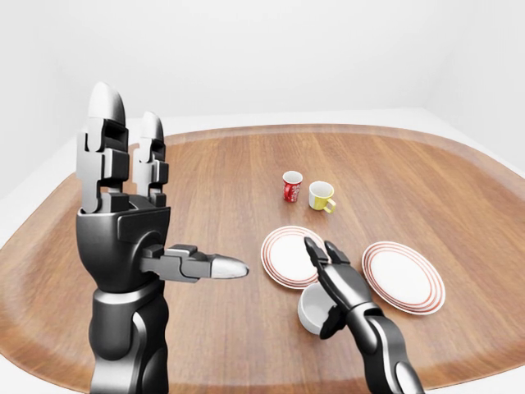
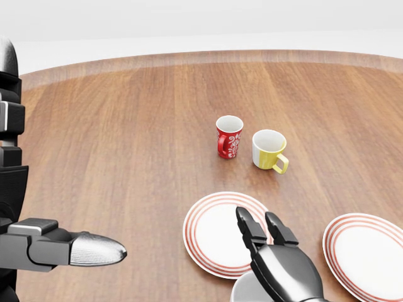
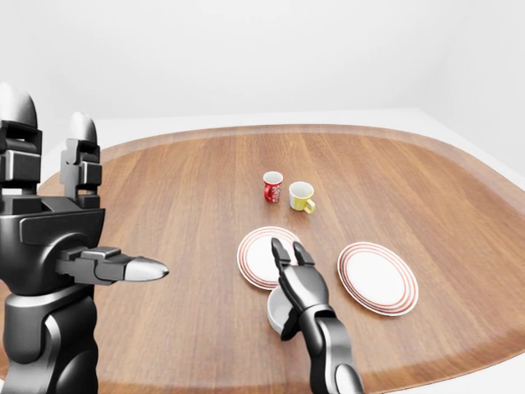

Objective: Put the white mug on the left plate.

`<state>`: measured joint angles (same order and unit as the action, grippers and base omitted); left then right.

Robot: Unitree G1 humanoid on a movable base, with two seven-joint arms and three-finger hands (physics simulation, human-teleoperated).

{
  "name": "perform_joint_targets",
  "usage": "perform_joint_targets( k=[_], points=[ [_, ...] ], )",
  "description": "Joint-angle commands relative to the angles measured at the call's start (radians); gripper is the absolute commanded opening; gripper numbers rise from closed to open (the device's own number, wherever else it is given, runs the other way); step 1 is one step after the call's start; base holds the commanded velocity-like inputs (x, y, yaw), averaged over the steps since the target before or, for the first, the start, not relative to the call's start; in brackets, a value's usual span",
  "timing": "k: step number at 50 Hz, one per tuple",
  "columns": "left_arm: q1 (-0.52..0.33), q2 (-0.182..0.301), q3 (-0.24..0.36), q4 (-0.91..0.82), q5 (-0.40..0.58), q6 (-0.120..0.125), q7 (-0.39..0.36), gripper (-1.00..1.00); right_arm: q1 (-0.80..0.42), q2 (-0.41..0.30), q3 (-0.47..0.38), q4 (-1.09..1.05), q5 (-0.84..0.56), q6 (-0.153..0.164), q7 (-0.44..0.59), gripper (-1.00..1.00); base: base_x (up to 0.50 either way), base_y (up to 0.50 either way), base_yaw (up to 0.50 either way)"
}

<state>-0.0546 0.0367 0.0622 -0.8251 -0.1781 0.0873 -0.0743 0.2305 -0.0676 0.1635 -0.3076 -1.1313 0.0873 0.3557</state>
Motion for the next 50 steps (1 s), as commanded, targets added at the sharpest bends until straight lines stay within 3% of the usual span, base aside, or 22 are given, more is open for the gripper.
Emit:
perform_joint_targets(
  k=[1,8,46,47,50],
  points=[
    [0.005,-0.002,-0.007,-0.004,0.004,0.0,-0.001,1.0,-0.003,-0.001,0.02,0.031,-0.004,0.0,-0.01,1.0,0.0,0.0,0.0],
    [0.006,-0.003,-0.006,-0.005,0.004,0.0,-0.002,1.0,0.013,-0.002,0.05,0.029,-0.004,0.0,-0.006,1.0,0.0,0.0,0.0],
    [0.003,-0.002,-0.002,-0.001,0.0,0.0,-0.002,1.0,-0.081,0.002,0.037,0.199,0.01,0.0,-0.028,1.0,0.0,0.0,0.0],
    [-0.002,-0.001,0.001,0.001,-0.002,0.0,-0.001,1.0,-0.083,0.002,0.038,0.202,0.01,0.0,-0.027,0.96,0.0,0.0,0.0],
    [-0.001,-0.001,0.002,0.001,-0.003,0.0,-0.001,1.0,-0.086,0.002,0.038,0.203,0.008,0.0,-0.027,-0.48,0.0,0.0,0.0]
  ],
)
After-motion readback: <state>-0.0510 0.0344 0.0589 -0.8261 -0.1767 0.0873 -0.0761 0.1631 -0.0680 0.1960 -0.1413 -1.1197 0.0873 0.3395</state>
